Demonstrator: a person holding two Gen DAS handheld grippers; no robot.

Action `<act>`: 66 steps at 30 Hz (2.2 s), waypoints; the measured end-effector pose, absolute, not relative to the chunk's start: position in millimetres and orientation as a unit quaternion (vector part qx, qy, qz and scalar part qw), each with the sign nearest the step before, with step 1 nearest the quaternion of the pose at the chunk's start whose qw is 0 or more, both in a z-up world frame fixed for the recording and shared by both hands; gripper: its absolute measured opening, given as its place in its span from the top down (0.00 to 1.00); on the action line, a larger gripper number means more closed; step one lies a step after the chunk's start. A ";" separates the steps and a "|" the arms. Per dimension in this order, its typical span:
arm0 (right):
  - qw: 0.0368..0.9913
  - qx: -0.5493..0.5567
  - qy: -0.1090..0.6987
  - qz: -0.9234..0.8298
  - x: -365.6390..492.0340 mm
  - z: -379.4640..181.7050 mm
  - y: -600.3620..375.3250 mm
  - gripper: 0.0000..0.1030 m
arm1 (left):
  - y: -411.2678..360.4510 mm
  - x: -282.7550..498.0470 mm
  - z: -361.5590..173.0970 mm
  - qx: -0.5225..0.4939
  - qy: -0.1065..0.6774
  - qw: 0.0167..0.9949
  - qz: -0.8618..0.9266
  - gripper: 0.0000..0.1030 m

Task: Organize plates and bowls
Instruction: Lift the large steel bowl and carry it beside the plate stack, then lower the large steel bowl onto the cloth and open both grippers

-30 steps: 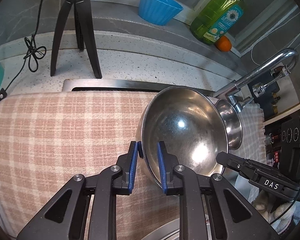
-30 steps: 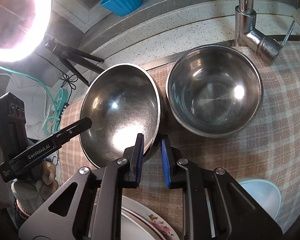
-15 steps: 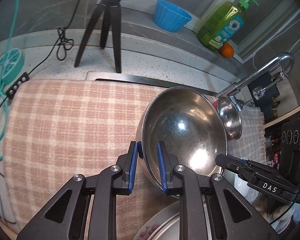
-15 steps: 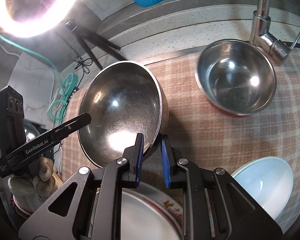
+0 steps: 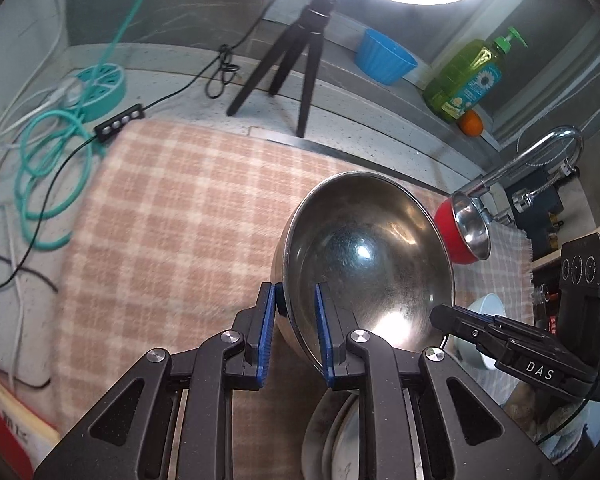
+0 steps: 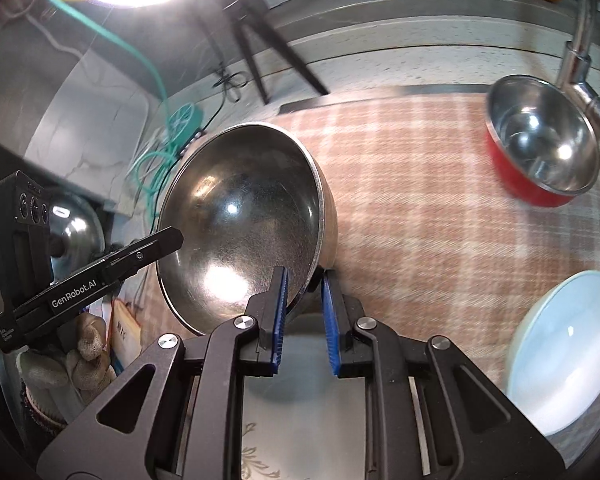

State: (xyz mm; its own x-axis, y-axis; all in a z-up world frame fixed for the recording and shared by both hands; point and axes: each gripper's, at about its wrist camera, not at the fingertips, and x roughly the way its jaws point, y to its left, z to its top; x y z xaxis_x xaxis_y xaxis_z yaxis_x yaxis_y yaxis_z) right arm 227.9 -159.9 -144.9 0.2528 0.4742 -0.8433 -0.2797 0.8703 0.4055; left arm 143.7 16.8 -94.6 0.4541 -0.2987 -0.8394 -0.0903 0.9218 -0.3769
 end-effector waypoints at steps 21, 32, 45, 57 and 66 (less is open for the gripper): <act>0.751 0.027 0.581 0.313 171.6 -152.2 -88.3 0.83 | 75.5 47.0 -96.8 -0.234 0.505 0.831 0.010 0.83; 0.733 0.006 0.595 0.330 154.4 -164.4 -69.3 0.83 | 88.8 18.7 -107.9 -0.251 0.510 0.822 0.031 0.83; 0.723 -0.011 0.601 0.342 145.9 -172.0 -59.2 0.83 | 91.9 4.7 -118.9 -0.260 0.522 0.812 0.040 0.83; 0.738 -0.031 0.576 0.350 142.3 -164.3 -56.6 0.59 | 92.5 5.0 -115.6 -0.248 0.519 0.817 0.048 0.64; 0.769 -0.033 0.534 0.349 146.0 -146.0 -63.4 0.24 | 95.9 8.9 -104.2 -0.244 0.503 0.828 0.053 0.44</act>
